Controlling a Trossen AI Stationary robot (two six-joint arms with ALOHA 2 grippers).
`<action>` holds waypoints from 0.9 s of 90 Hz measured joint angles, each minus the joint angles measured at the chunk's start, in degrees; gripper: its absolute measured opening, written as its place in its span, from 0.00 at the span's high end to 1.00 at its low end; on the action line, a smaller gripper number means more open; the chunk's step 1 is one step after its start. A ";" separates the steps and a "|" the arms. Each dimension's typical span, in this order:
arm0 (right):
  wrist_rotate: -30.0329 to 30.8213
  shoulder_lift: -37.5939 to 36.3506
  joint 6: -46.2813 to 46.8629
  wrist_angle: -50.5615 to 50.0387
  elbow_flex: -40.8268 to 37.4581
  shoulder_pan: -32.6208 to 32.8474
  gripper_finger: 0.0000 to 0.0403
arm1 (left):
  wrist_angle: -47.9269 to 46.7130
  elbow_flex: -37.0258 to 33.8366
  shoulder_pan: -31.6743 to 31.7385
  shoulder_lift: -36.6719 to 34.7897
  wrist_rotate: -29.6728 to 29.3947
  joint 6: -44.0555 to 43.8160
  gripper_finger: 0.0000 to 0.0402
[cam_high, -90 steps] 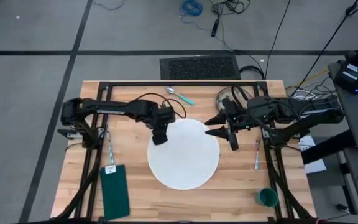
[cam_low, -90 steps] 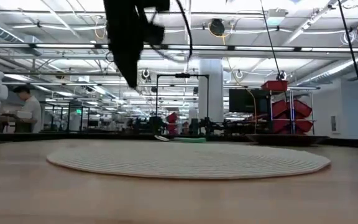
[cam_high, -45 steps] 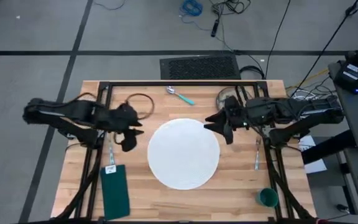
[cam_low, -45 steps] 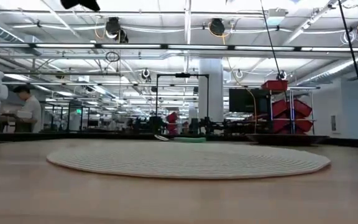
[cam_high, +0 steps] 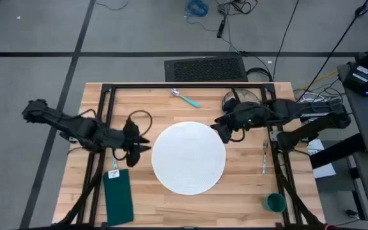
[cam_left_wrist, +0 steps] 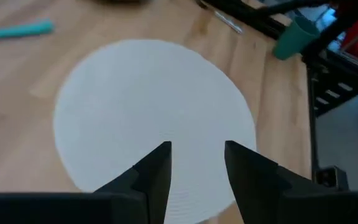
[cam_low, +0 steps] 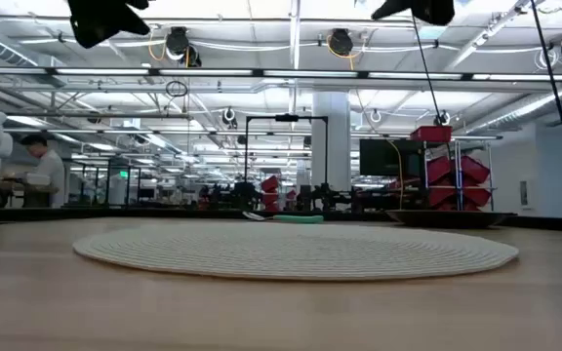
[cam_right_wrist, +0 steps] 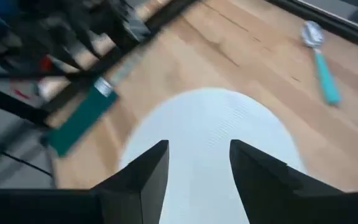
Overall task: Set table place
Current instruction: Put the brown patterned plate on the white table mat
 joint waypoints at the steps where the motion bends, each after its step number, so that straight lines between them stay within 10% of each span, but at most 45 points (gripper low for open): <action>1: -0.01 0.06 -0.25 -0.53 0.00 -0.01 0.61 | 0.01 -0.04 -0.06 0.05 -0.34 0.00 0.67; 23: 0.04 1.70 -6.26 -10.86 0.00 -0.23 0.61 | 4.24 -0.03 3.54 0.02 -12.42 3.86 0.67; 44: 0.06 3.86 -11.36 -12.05 -0.52 -2.28 0.61 | 3.20 -0.03 14.76 0.03 1.79 3.28 0.67; 81: 0.03 2.48 33.75 -16.49 -16.20 -5.90 0.61 | 3.69 0.00 26.03 -0.16 13.58 23.35 0.67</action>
